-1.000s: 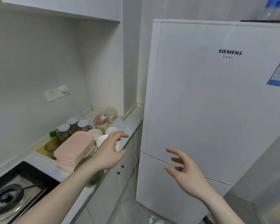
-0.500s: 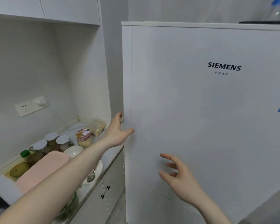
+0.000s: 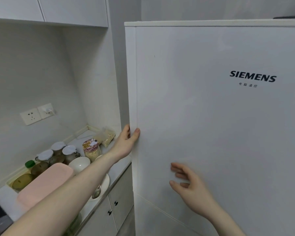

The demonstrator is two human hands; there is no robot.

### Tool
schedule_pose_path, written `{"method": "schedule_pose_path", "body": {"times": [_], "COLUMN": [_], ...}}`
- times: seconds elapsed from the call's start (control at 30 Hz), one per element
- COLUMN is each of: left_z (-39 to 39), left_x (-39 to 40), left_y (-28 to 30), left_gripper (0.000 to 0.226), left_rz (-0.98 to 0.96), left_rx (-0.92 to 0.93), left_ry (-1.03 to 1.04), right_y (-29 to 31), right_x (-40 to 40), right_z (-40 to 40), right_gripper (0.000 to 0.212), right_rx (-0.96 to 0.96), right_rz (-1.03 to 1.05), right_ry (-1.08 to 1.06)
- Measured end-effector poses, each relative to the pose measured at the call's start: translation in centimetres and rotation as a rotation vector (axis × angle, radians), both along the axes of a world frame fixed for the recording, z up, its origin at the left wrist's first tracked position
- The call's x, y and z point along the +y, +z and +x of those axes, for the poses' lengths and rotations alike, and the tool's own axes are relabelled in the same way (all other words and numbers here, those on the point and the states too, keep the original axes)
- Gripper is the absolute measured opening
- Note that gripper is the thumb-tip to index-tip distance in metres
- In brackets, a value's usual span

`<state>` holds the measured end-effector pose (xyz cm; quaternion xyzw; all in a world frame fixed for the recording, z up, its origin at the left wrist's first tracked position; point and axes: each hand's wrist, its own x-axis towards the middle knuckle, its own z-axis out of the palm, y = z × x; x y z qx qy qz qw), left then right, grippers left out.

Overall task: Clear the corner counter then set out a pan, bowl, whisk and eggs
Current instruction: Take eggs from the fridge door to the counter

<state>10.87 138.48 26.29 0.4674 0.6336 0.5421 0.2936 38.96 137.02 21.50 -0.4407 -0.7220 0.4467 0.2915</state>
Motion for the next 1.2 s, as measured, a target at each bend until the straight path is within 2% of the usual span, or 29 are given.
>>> {"method": "schedule_pose_path", "body": {"times": [0.27, 0.37, 0.43, 0.5, 0.6, 0.7, 0.87, 1.07, 1.2], "left_z": [-0.9, -1.5, -2.1, -2.8, -3.8, -4.8, -6.9, -8.5, -7.9], "left_x": [-0.4, -1.7, -2.6, -3.7, -5.6, -8.3, -12.8, -18.7, -21.6], "left_y": [0.1, -0.1, -0.6, -1.0, -1.4, -1.2, -0.7, 0.4, 2.7], "left_gripper": [0.017, 0.028, 0.03, 0.023, 0.012, 0.003, 0.016, 0.036, 0.036], "left_rz": [0.005, 0.019, 0.048, 0.057, 0.082, 0.108, 0.16, 0.154, 0.203], "left_rx": [-0.019, -0.007, -0.061, -0.109, -0.087, -0.004, 0.099, 0.362, 0.46], "left_ry": [-0.083, -0.093, -0.134, -0.204, -0.259, -0.311, -0.477, -0.658, -0.778], "right_y": [-1.2, -2.1, -2.5, -2.7, -2.7, -2.4, -1.2, -1.2, -1.0], "right_x": [-2.6, -4.5, -6.1, -7.9, -11.0, -14.4, -19.7, -26.0, -28.5], "right_z": [-1.9, -3.4, -4.3, -5.5, -7.3, -9.2, -12.5, -16.9, -18.7], "right_gripper": [0.053, 0.053, 0.052, 0.051, 0.051, 0.049, 0.043, 0.042, 0.045], "right_rx": [-0.006, -0.019, -0.034, -0.05, -0.073, -0.098, -0.107, -0.146, -0.238], "right_rz": [-0.006, -0.011, -0.026, -0.049, -0.06, -0.046, -0.039, -0.032, -0.003], "right_ry": [-0.105, -0.141, -0.142, -0.132, -0.124, -0.117, -0.107, -0.033, -0.006]}}
